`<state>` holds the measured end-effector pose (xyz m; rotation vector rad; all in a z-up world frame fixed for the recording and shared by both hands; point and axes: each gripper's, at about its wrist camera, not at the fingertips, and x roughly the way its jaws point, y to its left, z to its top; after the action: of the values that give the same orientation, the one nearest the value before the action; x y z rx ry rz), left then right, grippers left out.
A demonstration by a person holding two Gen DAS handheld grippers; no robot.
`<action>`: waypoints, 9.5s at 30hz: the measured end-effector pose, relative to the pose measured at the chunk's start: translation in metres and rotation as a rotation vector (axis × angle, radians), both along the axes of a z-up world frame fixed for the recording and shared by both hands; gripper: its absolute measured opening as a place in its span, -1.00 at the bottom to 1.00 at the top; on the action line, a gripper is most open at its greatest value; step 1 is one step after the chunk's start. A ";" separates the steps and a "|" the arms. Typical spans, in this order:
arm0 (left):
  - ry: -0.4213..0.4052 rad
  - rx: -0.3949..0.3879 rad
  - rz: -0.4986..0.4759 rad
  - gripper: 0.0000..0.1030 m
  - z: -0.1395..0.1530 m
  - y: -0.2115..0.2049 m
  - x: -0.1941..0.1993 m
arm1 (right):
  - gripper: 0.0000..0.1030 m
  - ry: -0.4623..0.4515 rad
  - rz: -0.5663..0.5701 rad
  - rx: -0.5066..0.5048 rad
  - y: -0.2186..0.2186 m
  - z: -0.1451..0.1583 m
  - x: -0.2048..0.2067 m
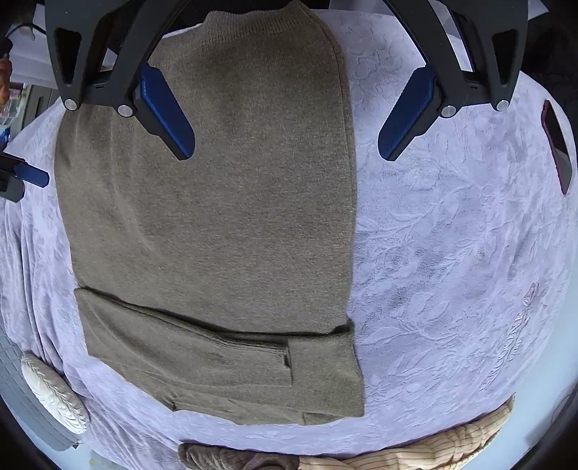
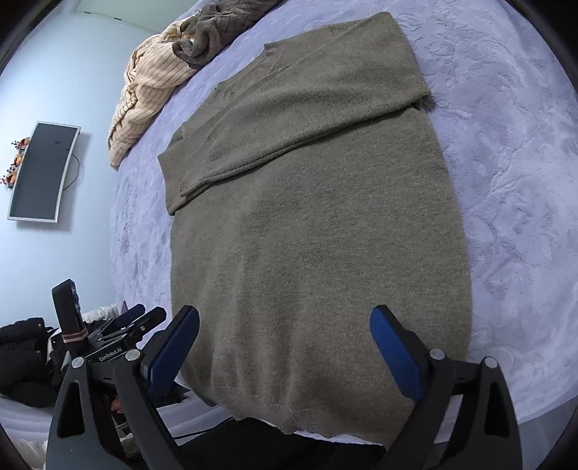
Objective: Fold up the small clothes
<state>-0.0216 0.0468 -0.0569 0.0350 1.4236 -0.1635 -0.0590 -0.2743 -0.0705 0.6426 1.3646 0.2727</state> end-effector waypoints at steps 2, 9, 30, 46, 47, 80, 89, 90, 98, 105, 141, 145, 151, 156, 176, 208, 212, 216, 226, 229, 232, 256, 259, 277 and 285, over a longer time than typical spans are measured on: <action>0.011 -0.007 -0.010 0.98 0.000 -0.002 -0.002 | 0.99 0.006 -0.001 0.031 0.002 -0.001 -0.001; 0.093 -0.074 -0.014 0.97 -0.013 0.012 -0.015 | 0.99 0.041 0.041 0.070 0.006 -0.007 -0.008; 0.436 -0.306 -0.179 0.98 -0.066 0.024 -0.101 | 0.99 0.380 0.171 0.051 -0.040 -0.079 -0.095; 0.395 -0.456 -0.141 -0.77 -0.030 0.027 -0.090 | -0.70 0.329 0.081 0.248 -0.036 -0.088 -0.098; 0.374 -0.492 -0.124 -0.77 -0.022 0.032 -0.082 | -0.71 0.302 0.068 0.289 -0.037 -0.081 -0.097; 0.175 -0.331 0.053 -0.77 -0.052 0.033 0.059 | 0.51 -0.081 0.249 -0.447 -0.022 -0.016 0.096; 0.097 -0.407 0.031 -0.77 -0.017 0.036 0.051 | -0.82 -0.067 0.345 -0.508 0.001 -0.030 0.093; 0.084 -0.415 0.029 -0.77 -0.010 0.037 0.051 | -0.82 -0.092 0.339 -0.523 0.001 -0.021 0.089; -0.104 -0.501 0.076 -0.77 0.057 0.053 0.099 | -0.83 -0.342 0.256 -0.641 0.002 0.072 0.094; -0.184 -0.298 0.006 -0.77 0.054 0.030 0.152 | -0.83 -0.387 0.250 -0.654 0.016 0.079 0.158; -0.358 -0.250 -0.045 -0.84 0.067 0.009 0.224 | -0.83 -0.457 0.156 -0.636 -0.008 0.099 0.205; -0.342 -0.174 -0.035 -0.84 0.022 -0.003 0.253 | -0.83 -0.435 0.180 -0.650 -0.006 0.067 0.253; -0.289 -0.077 -0.017 -0.83 -0.048 -0.014 0.274 | -0.83 -0.321 0.154 -0.622 -0.015 -0.009 0.289; -0.310 -0.071 0.015 -0.61 -0.060 -0.005 0.275 | -0.82 -0.295 0.109 -0.551 -0.028 -0.043 0.293; 0.024 -0.303 0.173 0.00 -0.048 0.063 0.139 | -0.04 -0.171 -0.251 -0.151 -0.113 -0.019 0.157; -0.058 -0.439 0.409 -0.64 -0.093 0.088 0.075 | -0.84 -0.022 -0.324 0.048 -0.108 -0.087 0.080; -0.079 -0.385 0.363 -0.64 -0.083 0.092 0.069 | -0.84 -0.036 -0.289 0.024 -0.103 -0.100 0.081; -0.096 -0.316 0.363 -0.64 -0.070 0.101 0.062 | -0.83 -0.015 -0.298 0.023 -0.101 -0.096 0.077; -0.061 -0.221 0.316 -0.62 -0.064 0.094 0.051 | -0.74 0.008 -0.190 0.071 -0.047 -0.059 0.057; -0.068 -0.191 0.314 0.81 -0.062 0.092 0.047 | -0.70 0.020 -0.126 0.085 -0.012 -0.058 0.057; -0.116 -0.168 0.295 0.98 -0.052 0.089 0.042 | -0.07 0.037 -0.065 0.100 0.024 -0.061 0.057; -0.047 -0.187 0.336 0.98 -0.072 0.136 0.044 | 0.31 0.117 0.008 0.258 0.168 -0.092 0.085; -0.043 -0.179 0.317 0.98 -0.074 0.135 0.045 | 0.31 0.114 -0.032 0.278 0.174 -0.098 0.090; -0.015 -0.196 0.240 0.98 -0.081 0.121 0.073 | 0.35 0.087 -0.199 0.355 0.163 -0.106 0.087; -0.008 -0.283 0.263 0.98 -0.081 0.121 0.086 | 0.36 0.081 -0.220 0.440 0.172 -0.111 0.100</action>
<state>0.0641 0.1681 -0.1376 -0.3824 1.3717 -0.1456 0.0411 -0.1019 -0.1810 1.1729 1.3060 0.3758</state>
